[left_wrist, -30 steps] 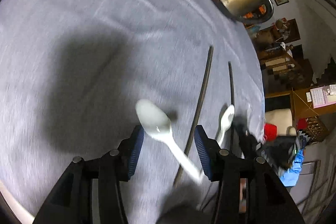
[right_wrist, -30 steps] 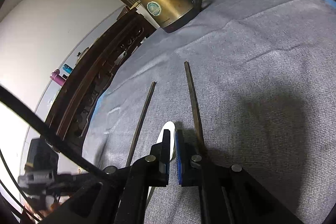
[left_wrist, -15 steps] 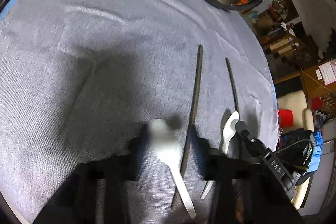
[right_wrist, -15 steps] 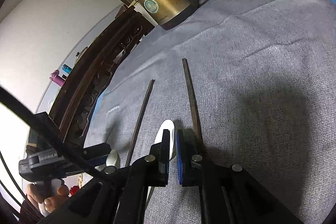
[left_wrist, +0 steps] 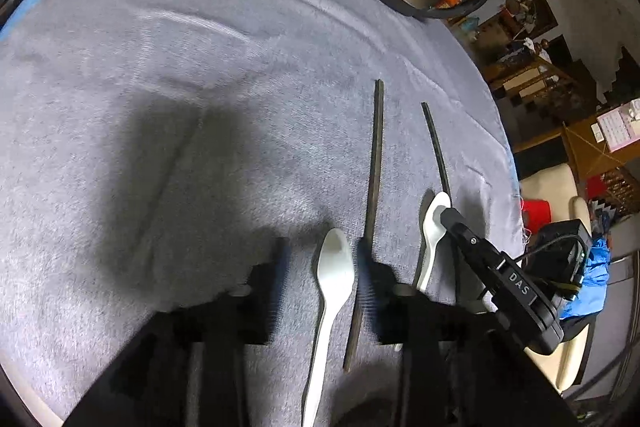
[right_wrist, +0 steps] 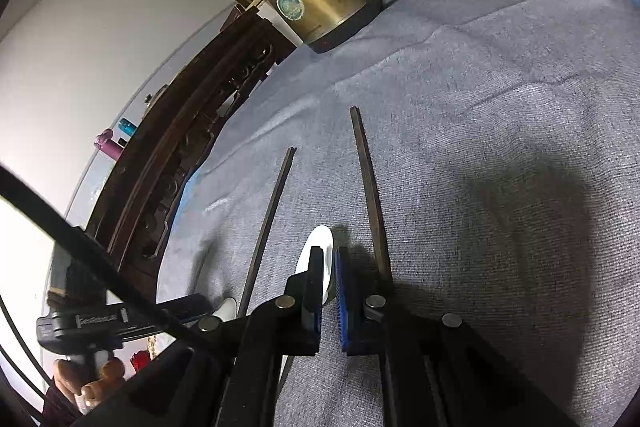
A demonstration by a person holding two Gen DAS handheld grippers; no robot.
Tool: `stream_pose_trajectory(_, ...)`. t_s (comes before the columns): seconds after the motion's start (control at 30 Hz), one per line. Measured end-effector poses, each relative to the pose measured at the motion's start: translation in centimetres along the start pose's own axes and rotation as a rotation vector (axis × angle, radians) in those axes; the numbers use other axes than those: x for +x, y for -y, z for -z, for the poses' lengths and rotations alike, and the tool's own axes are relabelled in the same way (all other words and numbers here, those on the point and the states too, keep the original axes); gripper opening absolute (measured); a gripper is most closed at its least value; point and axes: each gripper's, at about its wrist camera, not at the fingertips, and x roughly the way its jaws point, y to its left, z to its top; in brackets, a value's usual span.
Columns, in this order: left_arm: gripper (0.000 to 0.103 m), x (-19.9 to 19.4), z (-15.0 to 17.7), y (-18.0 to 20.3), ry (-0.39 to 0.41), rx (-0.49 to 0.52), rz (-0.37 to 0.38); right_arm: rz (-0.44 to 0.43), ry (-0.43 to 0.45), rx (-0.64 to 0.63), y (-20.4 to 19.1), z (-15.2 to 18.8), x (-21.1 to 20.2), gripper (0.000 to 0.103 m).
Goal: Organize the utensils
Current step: 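Close the left tool on a second white spoon while the right tool holds its spoon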
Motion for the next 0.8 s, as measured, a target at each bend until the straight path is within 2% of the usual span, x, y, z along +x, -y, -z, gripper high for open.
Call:
stream_pose_trajectory(0.1,0.046,0.6,0.4,0.0,-0.011,0.01,-0.009,-0.007,0.005,-0.01,-0.2,0.0,0.0,0.008)
stream_pose_trajectory(0.27,0.045,0.8,1.2,1.5,0.013,0.109,-0.073,0.0,0.039,-0.085,-1.4,0.4,-0.5,0.004)
stream_pose_trajectory(0.33,0.027,1.2,1.6,1.9,0.008,0.145,-0.074,-0.003,0.045,-0.078,-1.2,0.4,-0.5,0.004)
stream_pose_trajectory(0.37,0.023,1.4,1.8,2.1,0.001,0.157,-0.071,-0.005,0.051,-0.075,-1.2,0.4,-0.6,0.004)
stream_pose_trajectory(0.6,0.022,0.9,2.7,3.2,0.049,0.237,-0.111,-0.01,0.058,-0.073,-1.1,0.4,-0.8,0.004)
stream_pose_trajectory(0.8,0.022,-2.7,2.2,2.8,0.138,0.231,-0.099,-0.018,0.063,-0.076,-1.1,0.4,-1.0,0.004)
